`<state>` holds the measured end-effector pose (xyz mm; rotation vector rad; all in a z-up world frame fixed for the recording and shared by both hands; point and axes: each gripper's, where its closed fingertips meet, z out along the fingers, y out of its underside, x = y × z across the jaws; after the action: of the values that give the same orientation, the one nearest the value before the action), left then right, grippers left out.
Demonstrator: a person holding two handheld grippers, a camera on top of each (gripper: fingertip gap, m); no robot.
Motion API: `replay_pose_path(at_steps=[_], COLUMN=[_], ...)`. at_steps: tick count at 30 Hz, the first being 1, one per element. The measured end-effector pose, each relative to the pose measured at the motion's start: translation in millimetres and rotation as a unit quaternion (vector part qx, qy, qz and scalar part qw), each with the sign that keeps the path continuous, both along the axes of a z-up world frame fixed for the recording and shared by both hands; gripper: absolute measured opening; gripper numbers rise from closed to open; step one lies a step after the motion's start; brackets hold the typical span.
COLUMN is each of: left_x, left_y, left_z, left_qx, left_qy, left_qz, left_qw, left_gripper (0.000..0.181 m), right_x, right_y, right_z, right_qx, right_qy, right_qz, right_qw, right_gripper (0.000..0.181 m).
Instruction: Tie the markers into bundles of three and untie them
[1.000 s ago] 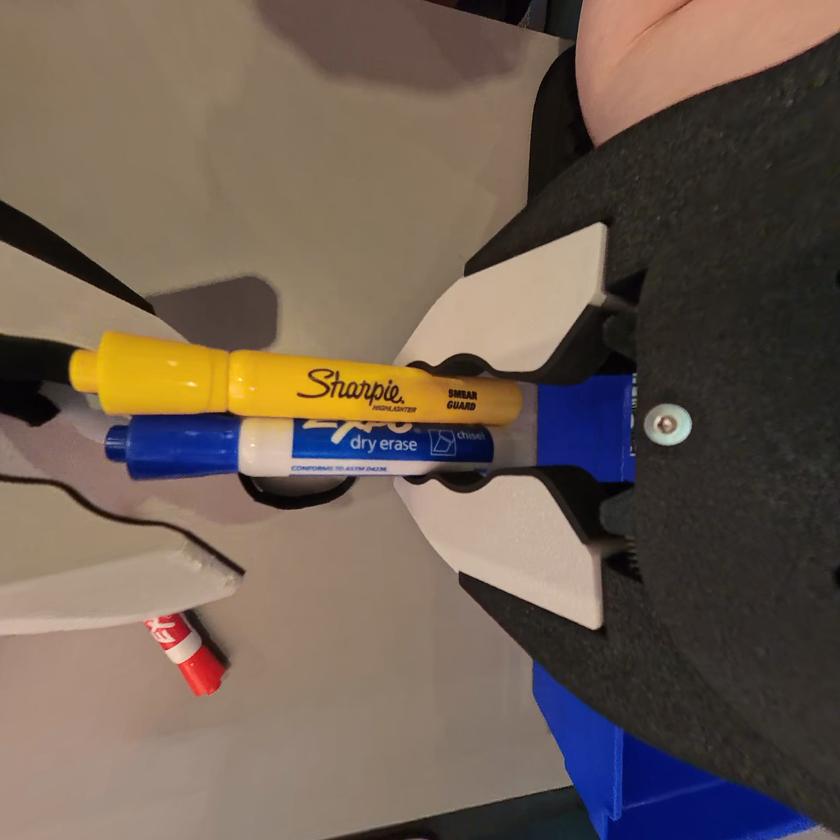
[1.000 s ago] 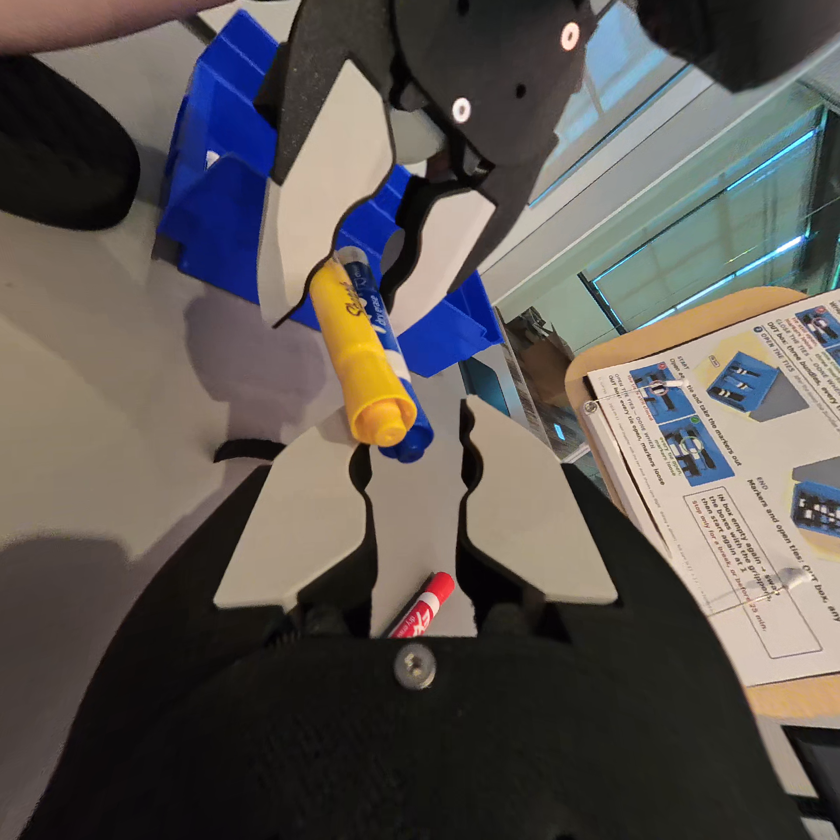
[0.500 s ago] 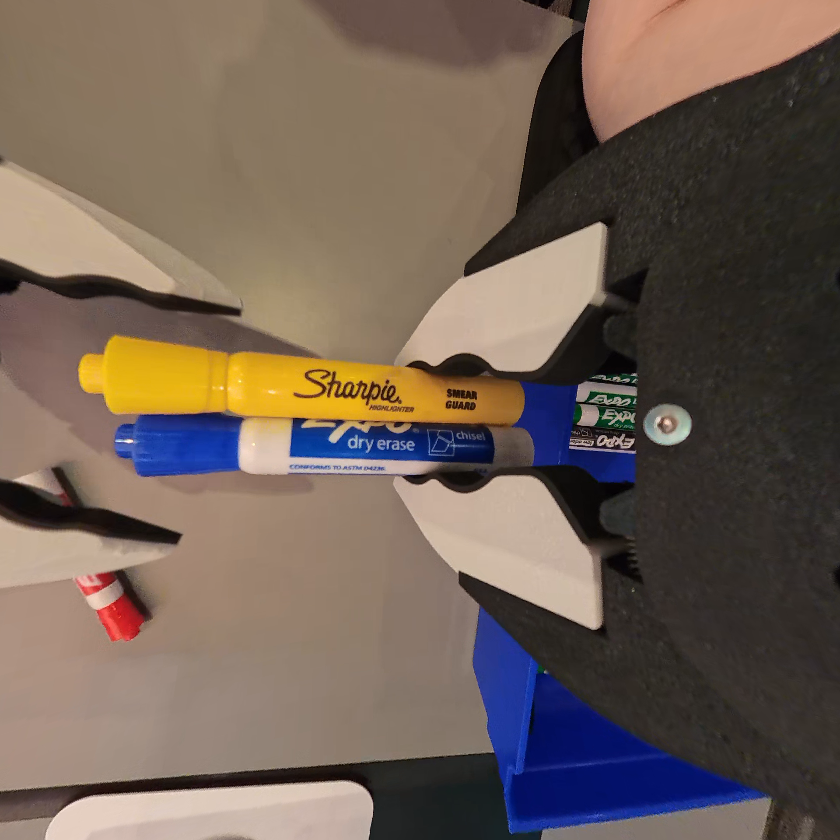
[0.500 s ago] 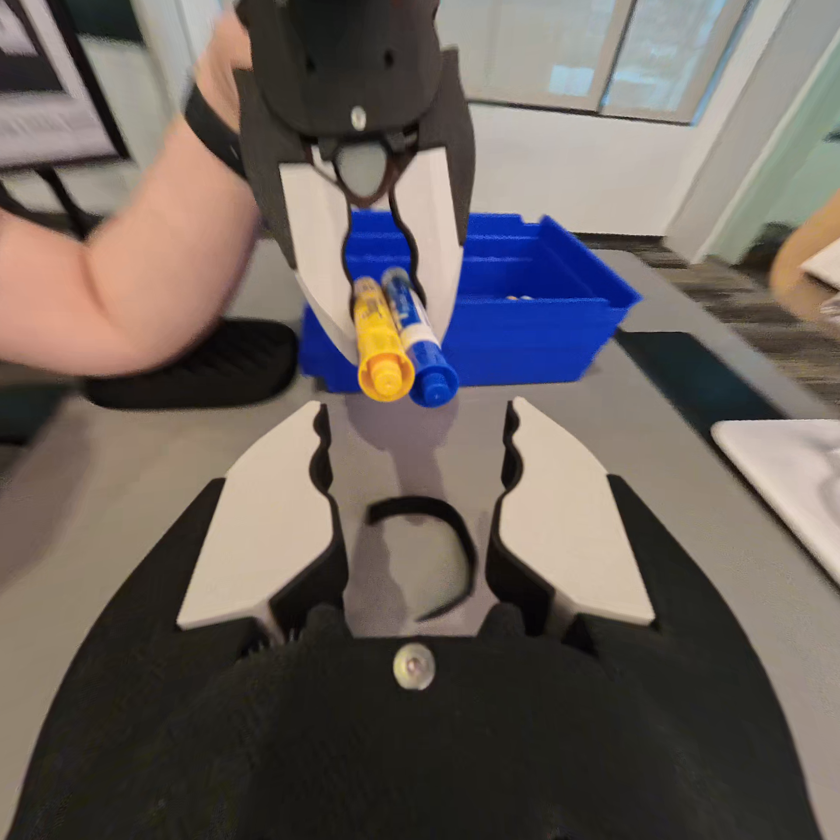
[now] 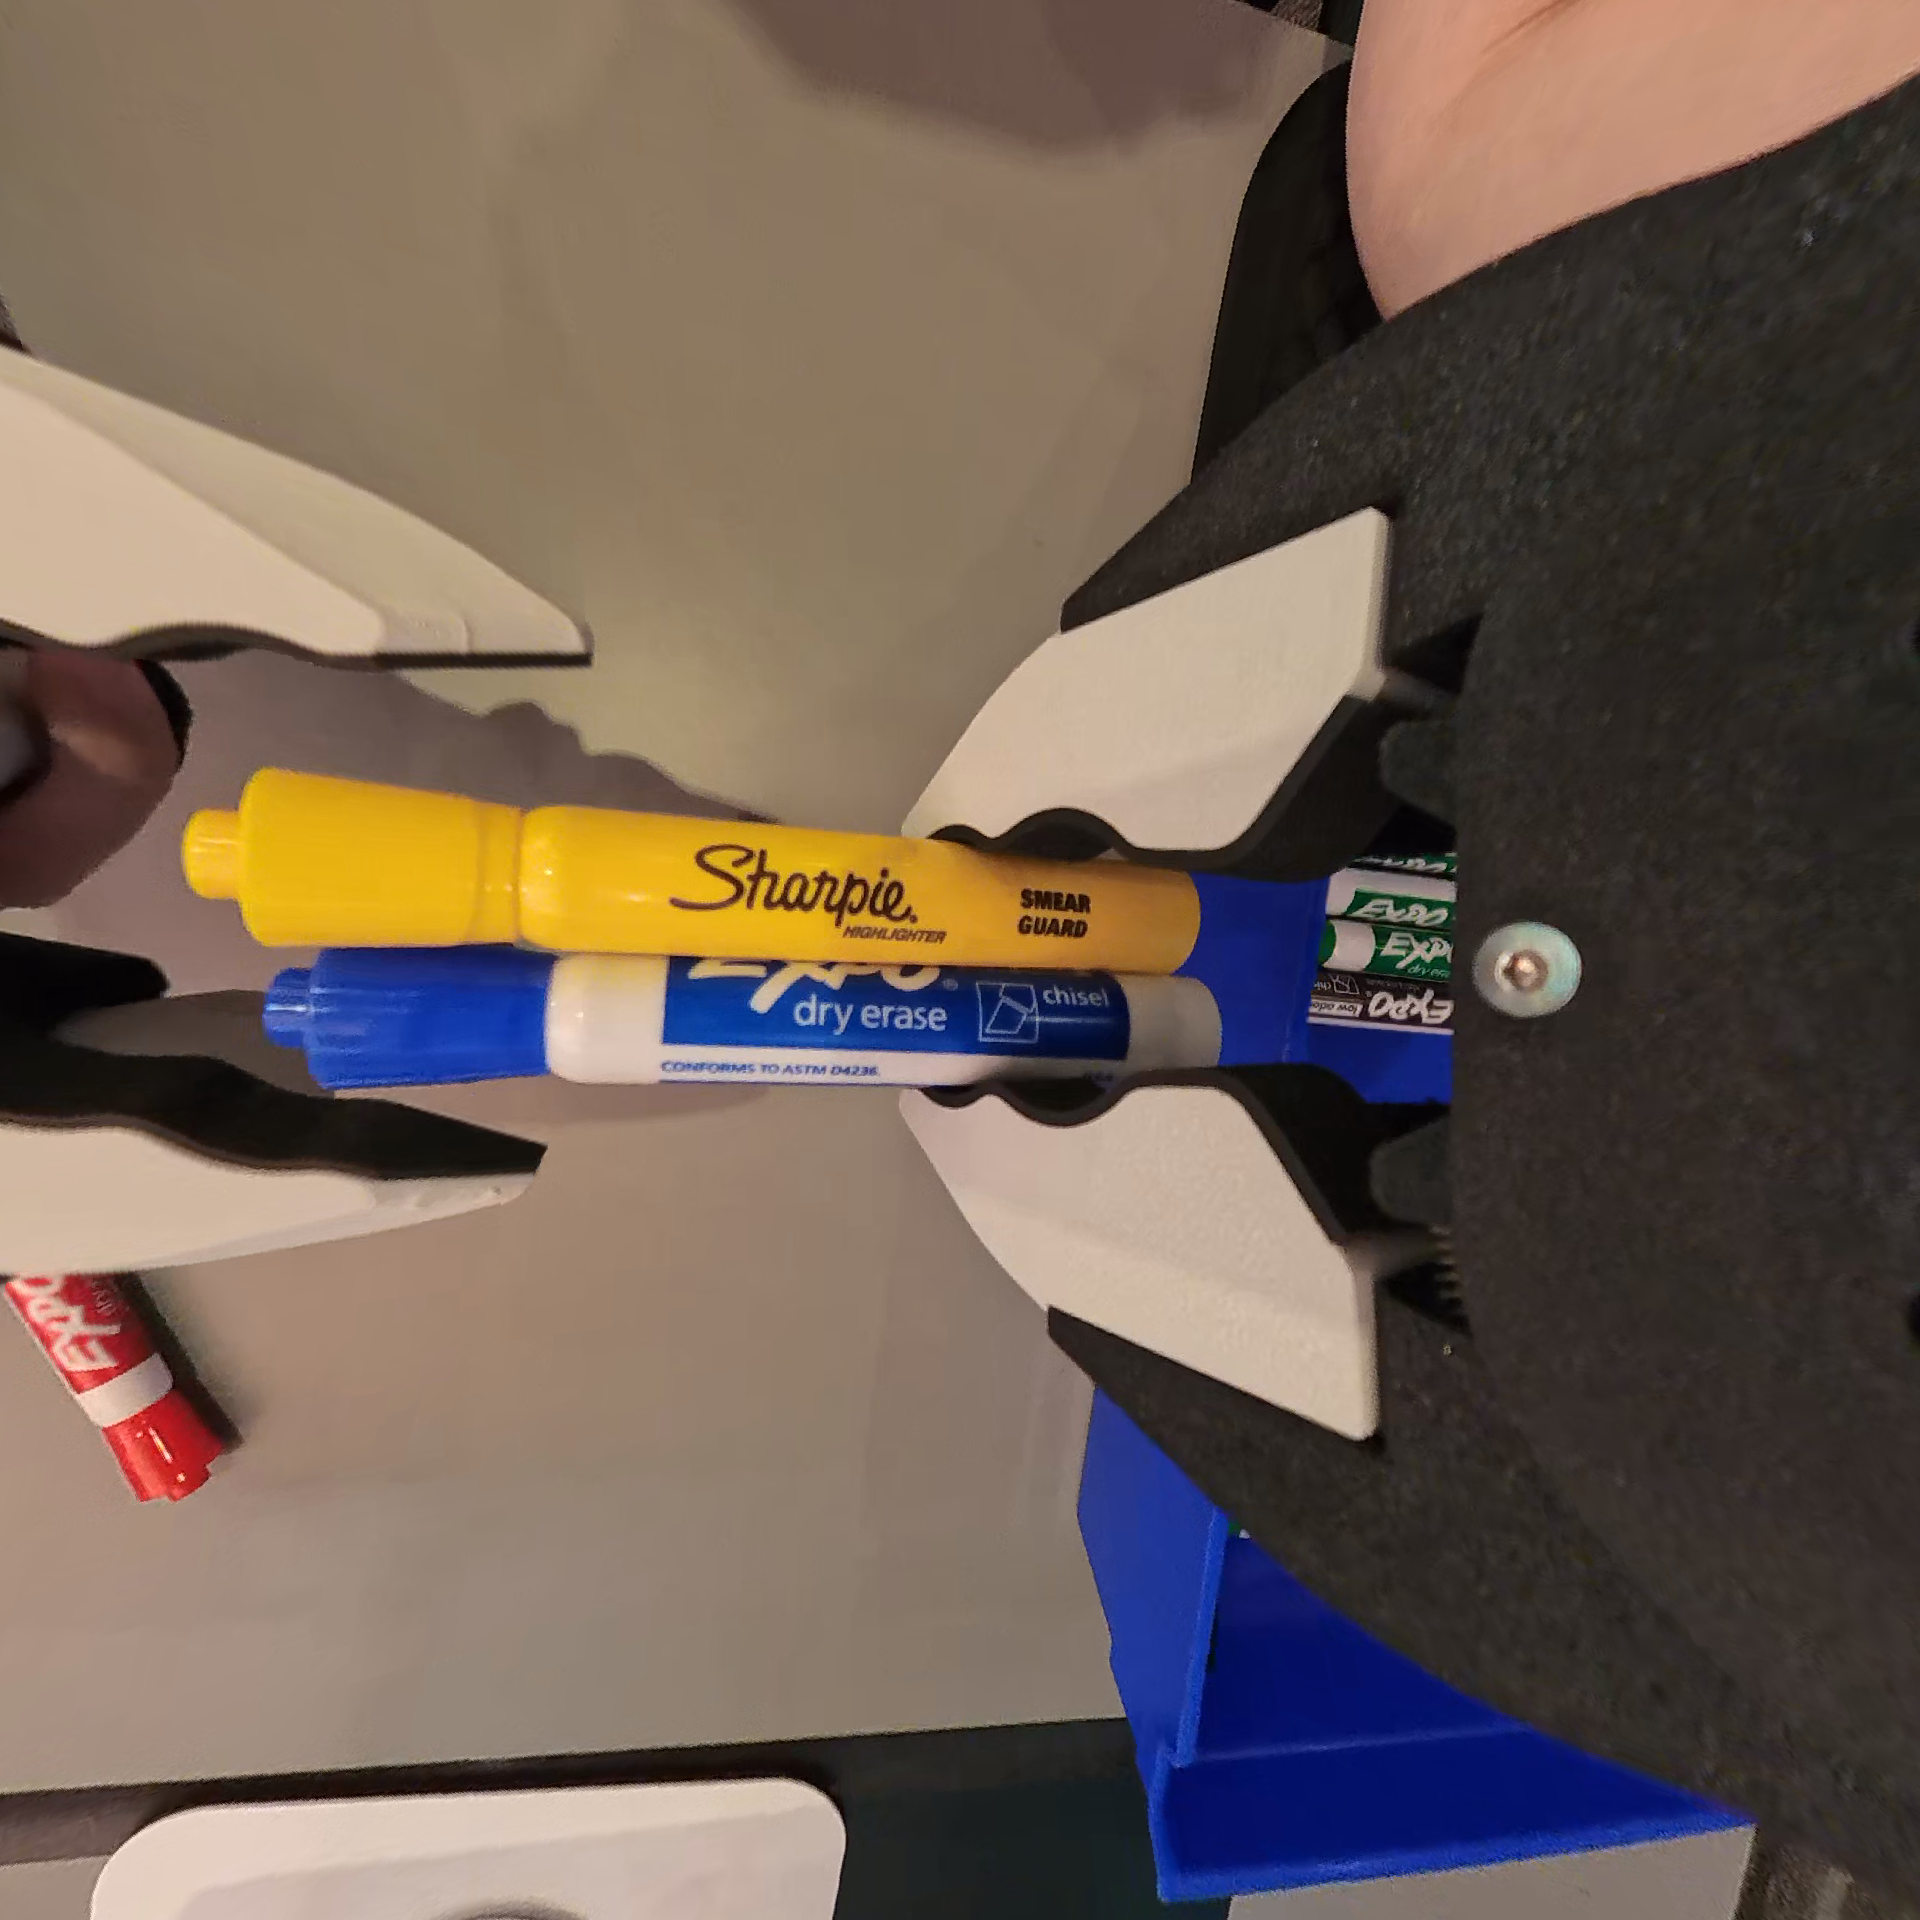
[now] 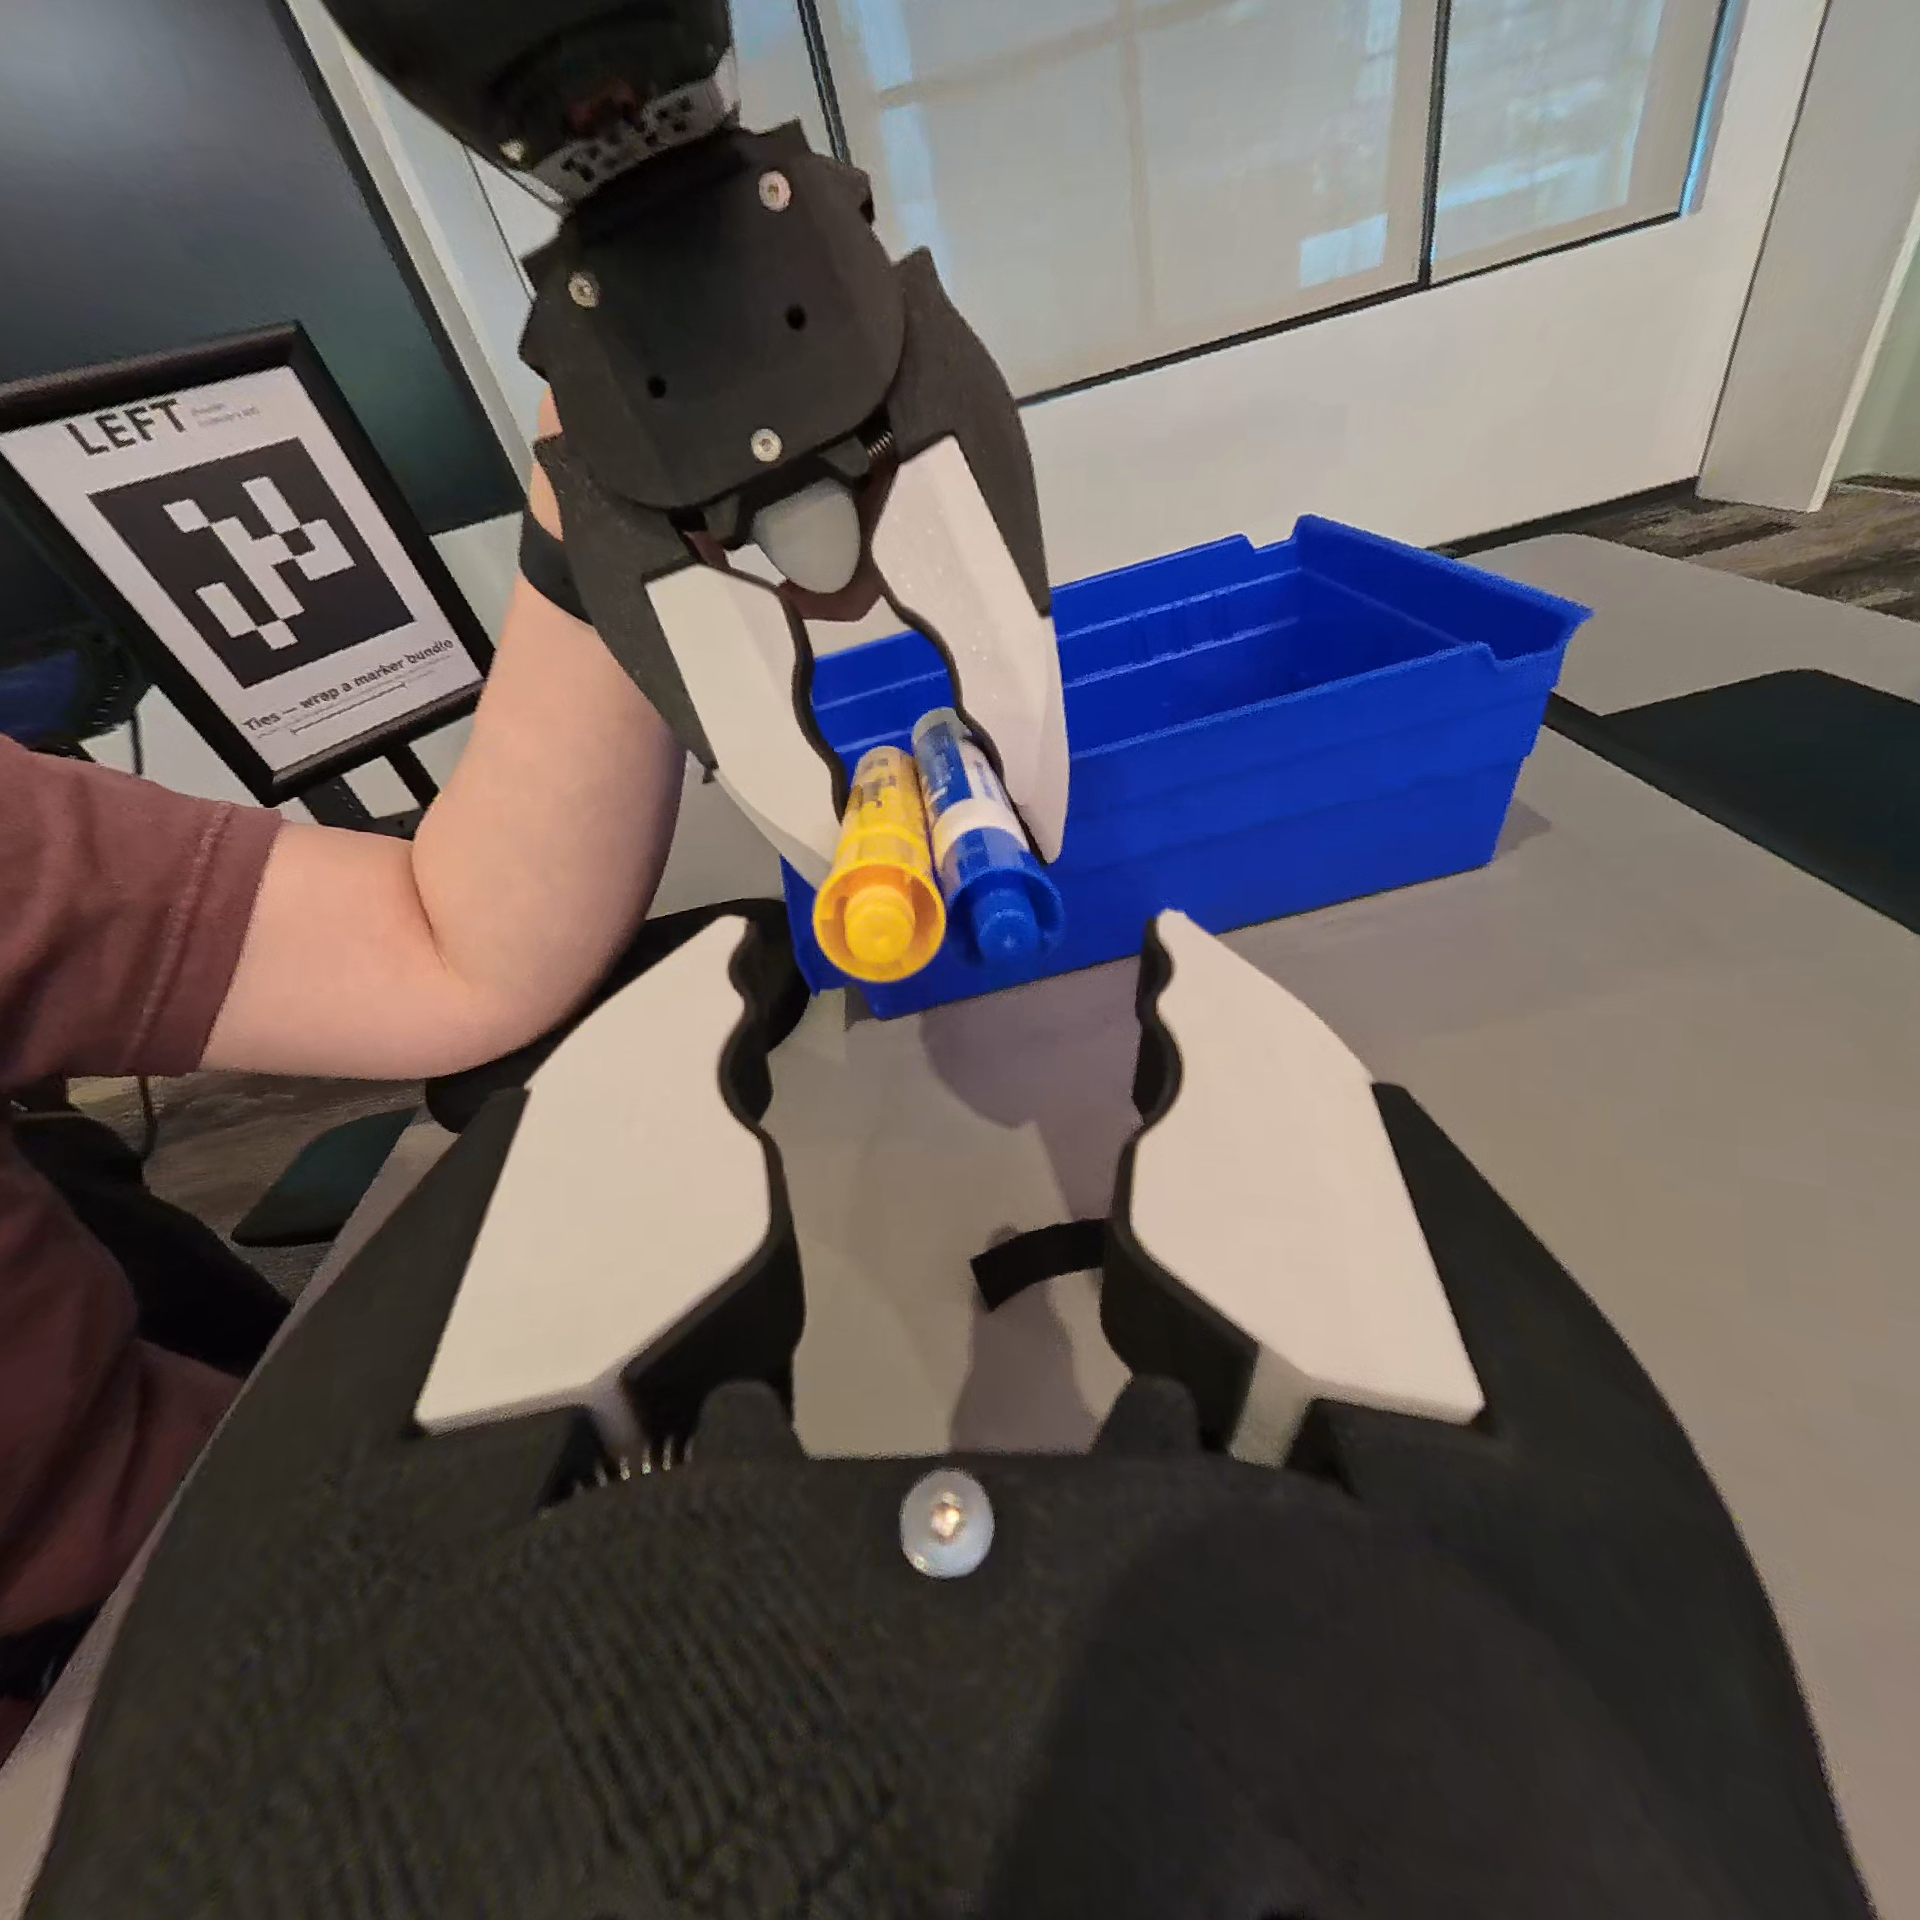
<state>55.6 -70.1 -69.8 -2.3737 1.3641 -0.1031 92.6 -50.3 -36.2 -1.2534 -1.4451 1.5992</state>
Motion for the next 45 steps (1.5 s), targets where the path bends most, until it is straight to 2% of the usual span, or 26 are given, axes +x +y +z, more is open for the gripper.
replay_pose_path(at_steps=[3, 8, 13, 19, 22, 24, 28, 31, 33, 37, 45], left_x=[0, -1, -6, 13, 24, 33, 44, 44, 45, 47, 52], left_y=[1, 8, 26, 61, 74, 79, 87, 89, 92, 97, 107], left_z=[2, 2, 5, 8, 3, -2, -8, -14, -16, -22, -31], left_qx=[0.004, 0.012, 0.033, 0.085, 0.101, 0.1, 0.114, 0.122, 0.134, 0.152, 0.154], left_qy=[-0.005, -0.005, -0.013, -0.024, -0.017, -0.018, -0.002, 0.032, 0.051, 0.078, 0.055], left_qz=[0.002, 0.016, 0.058, 0.086, 0.097, 0.104, 0.108, 0.105, 0.102, 0.098, 0.118], left_qw=[1.0, 1.0, 0.998, 0.992, 0.99, 0.989, 0.988, 0.986, 0.984, 0.981, 0.979], left_gripper=[0.038, 0.038, 0.038, 0.038, 0.038, 0.038, 0.039, 0.04, 0.041, 0.041, 0.053], right_x=[-3, -7, -8, -8, -2, 0, 6, 8, 10, 13, 21], right_y=[3, 11, 27, 36, 54, 63, 76, 80, 83, 86, 91], right_z=[0, 7, 12, 19, 18, 12, 0, -8, -13, -18, -15], right_qx=[-0.013, -0.125, -0.228, -0.323, -0.374, -0.407, -0.466, -0.5, -0.513, -0.507, -0.473], right_qy=[0.013, 0.05, 0.077, 0.096, 0.11, 0.109, 0.116, 0.114, 0.113, 0.109, 0.108], right_qz=[-0.014, -0.039, -0.095, -0.139, -0.181, -0.193, -0.208, -0.208, -0.216, -0.229, -0.264], right_qw=[1.0, 0.99, 0.966, 0.931, 0.903, 0.886, 0.852, 0.833, 0.823, 0.823, 0.834], right_gripper=[0.07, 0.07, 0.068, 0.068, 0.058, 0.042, 0.022, 0.02, 0.02, 0.02, 0.019])
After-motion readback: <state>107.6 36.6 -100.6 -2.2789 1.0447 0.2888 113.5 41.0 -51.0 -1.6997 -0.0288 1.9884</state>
